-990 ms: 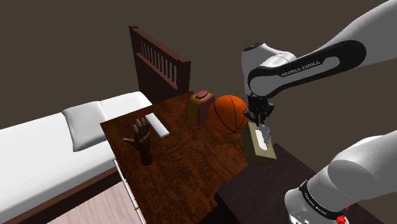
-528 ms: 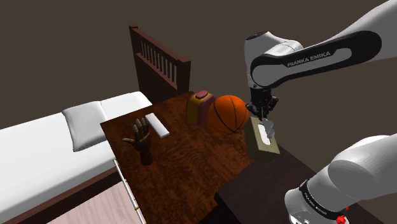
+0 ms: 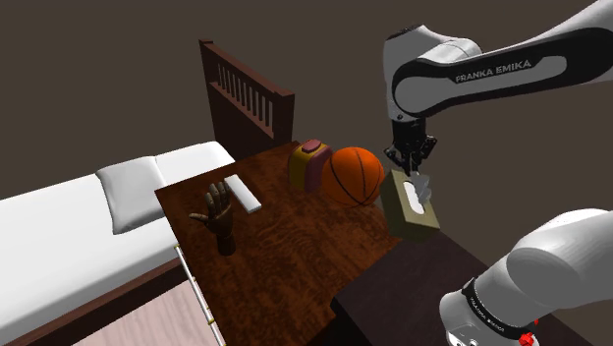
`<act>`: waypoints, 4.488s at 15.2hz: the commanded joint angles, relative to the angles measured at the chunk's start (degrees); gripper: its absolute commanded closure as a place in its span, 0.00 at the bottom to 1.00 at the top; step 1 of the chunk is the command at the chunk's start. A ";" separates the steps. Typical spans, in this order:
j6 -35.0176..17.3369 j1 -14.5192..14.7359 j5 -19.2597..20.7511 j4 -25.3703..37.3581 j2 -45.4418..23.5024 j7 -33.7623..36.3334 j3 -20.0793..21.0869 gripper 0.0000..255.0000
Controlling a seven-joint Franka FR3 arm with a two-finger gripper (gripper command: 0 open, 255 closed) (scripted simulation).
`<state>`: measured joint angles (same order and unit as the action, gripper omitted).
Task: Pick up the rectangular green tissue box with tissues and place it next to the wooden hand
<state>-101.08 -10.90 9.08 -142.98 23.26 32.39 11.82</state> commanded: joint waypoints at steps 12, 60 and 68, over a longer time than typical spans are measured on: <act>10.47 0.02 -0.34 7.75 3.00 -2.37 -0.43 1.00; 33.36 18.61 -2.00 66.44 -40.87 41.88 25.33 1.00; 26.62 17.39 -2.56 58.54 -39.57 41.38 25.12 1.00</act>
<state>-73.63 6.61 6.55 -83.57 -16.40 73.83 36.97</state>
